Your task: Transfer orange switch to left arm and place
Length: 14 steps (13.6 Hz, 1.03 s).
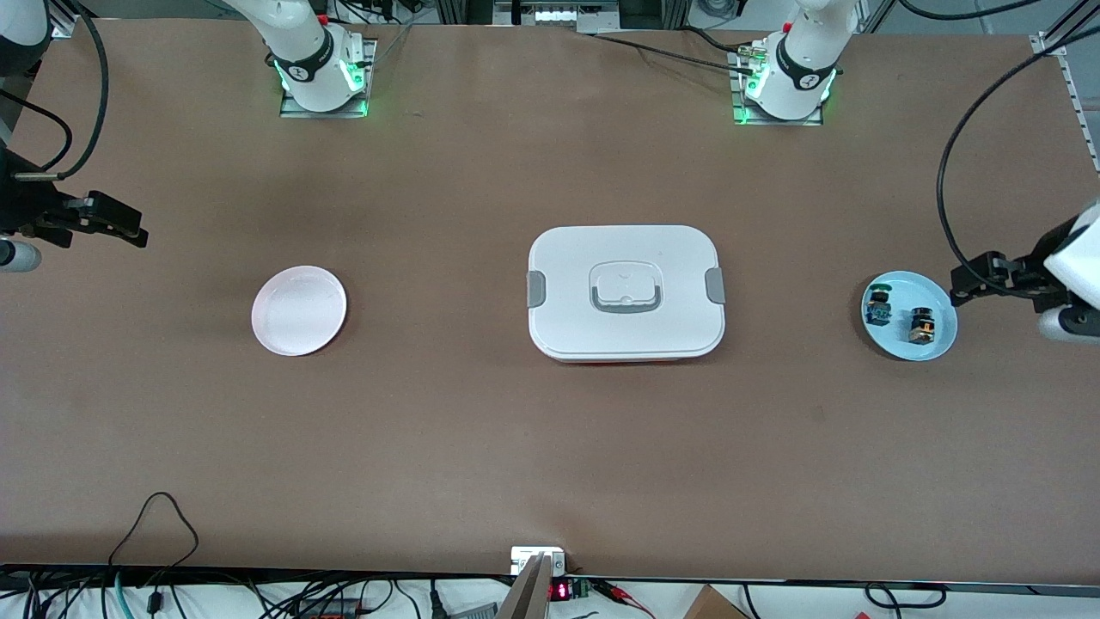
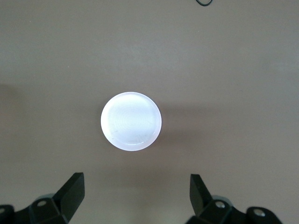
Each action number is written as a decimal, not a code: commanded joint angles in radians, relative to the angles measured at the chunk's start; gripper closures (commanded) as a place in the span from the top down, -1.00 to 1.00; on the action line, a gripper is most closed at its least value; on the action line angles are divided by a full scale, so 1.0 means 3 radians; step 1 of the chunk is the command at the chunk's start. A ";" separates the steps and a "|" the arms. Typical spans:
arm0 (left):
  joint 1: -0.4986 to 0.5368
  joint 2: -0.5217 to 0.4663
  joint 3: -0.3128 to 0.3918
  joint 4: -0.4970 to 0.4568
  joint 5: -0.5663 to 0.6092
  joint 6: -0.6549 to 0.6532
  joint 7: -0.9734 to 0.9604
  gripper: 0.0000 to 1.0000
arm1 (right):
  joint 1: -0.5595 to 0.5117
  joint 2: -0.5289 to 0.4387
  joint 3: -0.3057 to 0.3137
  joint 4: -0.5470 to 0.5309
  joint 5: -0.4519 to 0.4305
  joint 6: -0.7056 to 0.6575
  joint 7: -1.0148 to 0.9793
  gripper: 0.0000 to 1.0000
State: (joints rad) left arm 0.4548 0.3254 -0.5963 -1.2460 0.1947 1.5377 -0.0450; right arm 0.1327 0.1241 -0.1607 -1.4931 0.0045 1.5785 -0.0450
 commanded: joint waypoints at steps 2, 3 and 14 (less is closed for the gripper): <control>-0.0538 -0.0429 0.1147 -0.0070 -0.0760 -0.0211 0.0155 1.00 | -0.0018 -0.0040 -0.0001 0.0022 0.0005 -0.0066 -0.0070 1.00; -0.0555 -0.0526 0.1205 -0.0151 -0.0787 -0.0232 0.0256 1.00 | -0.0018 -0.0041 -0.0001 0.0022 0.0005 -0.0066 -0.0070 1.00; -0.1225 -0.1044 0.2044 -0.1313 -0.0700 0.0243 0.0426 1.00 | -0.0013 -0.0041 0.0009 0.0022 0.0005 -0.0066 -0.0070 1.00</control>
State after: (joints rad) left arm 0.1076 0.0567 -0.0065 -1.5774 -0.0167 1.5770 0.0680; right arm 0.1326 0.1226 -0.1616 -1.4923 0.0044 1.5766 -0.0518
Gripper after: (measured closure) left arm 0.000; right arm 0.000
